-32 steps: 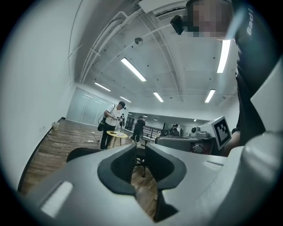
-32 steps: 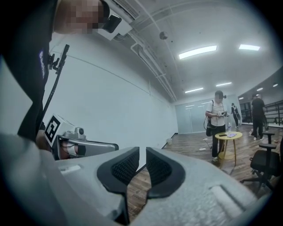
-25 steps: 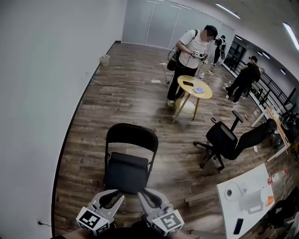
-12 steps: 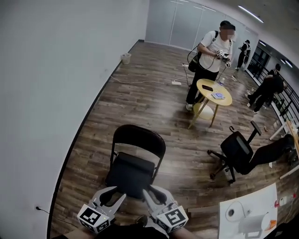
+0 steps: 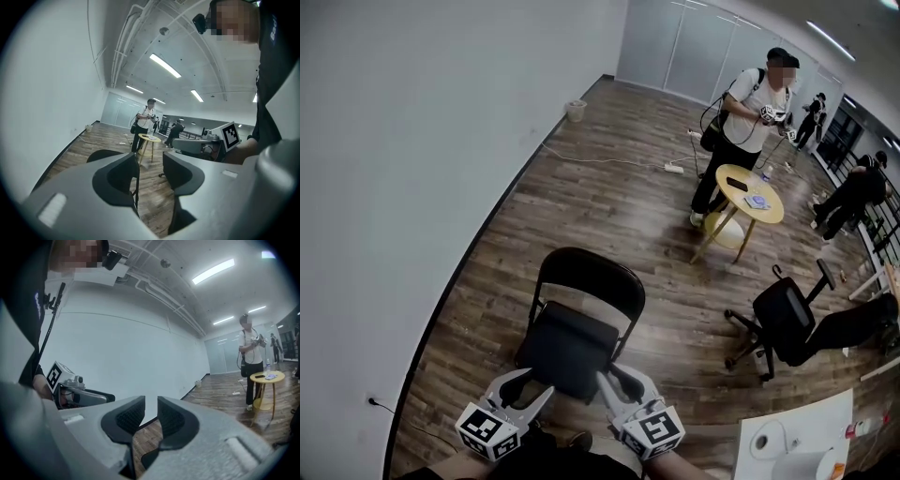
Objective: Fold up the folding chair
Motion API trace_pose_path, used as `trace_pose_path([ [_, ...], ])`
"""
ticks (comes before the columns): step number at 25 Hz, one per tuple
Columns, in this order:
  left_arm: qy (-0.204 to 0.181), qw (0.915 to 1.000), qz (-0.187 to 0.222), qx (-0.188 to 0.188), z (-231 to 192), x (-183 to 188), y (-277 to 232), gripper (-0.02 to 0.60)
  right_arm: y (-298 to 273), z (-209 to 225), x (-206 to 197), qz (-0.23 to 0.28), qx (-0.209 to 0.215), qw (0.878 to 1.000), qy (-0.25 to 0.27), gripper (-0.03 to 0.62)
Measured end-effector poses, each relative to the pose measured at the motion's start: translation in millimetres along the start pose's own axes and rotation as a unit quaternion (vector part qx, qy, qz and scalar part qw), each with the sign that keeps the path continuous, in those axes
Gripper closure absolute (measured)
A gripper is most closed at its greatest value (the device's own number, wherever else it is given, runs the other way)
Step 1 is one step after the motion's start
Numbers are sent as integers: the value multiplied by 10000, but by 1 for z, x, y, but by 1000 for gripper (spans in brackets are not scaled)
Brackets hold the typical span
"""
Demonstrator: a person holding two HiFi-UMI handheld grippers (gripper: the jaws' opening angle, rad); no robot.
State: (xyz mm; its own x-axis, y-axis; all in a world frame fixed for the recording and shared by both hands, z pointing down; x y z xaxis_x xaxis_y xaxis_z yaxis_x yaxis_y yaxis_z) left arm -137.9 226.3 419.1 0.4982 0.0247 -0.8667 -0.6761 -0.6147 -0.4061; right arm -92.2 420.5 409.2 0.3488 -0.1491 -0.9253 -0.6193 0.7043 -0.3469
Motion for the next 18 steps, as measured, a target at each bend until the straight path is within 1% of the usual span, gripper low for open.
trace_pose_path([
  [4, 149, 9998, -15, -145, -20, -3, -9, 378, -12, -3, 9, -201, -75, 9996, 166, 519],
  [7, 325, 9986, -150, -384, -36, -7, -15, 328, -25, -4, 13, -342, -135, 9991, 212, 510],
  [9, 366, 9981, -222, -452, -50, -9, -15, 307, -37, -7, 18, -421, -165, 9987, 247, 503],
  [13, 429, 9975, -261, -504, -78, -8, -15, 293, -60, -11, 31, -570, -210, 9973, 412, 499],
  [18, 493, 9968, -290, -551, -107, -10, -17, 281, -86, -8, 41, -702, -373, 9956, 502, 494],
])
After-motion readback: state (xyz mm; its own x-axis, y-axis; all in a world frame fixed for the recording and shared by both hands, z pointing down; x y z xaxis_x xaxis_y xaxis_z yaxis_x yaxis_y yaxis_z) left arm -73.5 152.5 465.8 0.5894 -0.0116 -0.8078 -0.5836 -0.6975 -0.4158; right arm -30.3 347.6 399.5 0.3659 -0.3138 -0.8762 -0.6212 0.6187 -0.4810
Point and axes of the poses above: the fingertips, and each gripper's own axes: y backward along the fingers, z to its right, x out of its top, the point moved 7 cm from there along y, backward along the fingers, and after that the axes turned 12 degrees about -z, right-handed, at the moved point
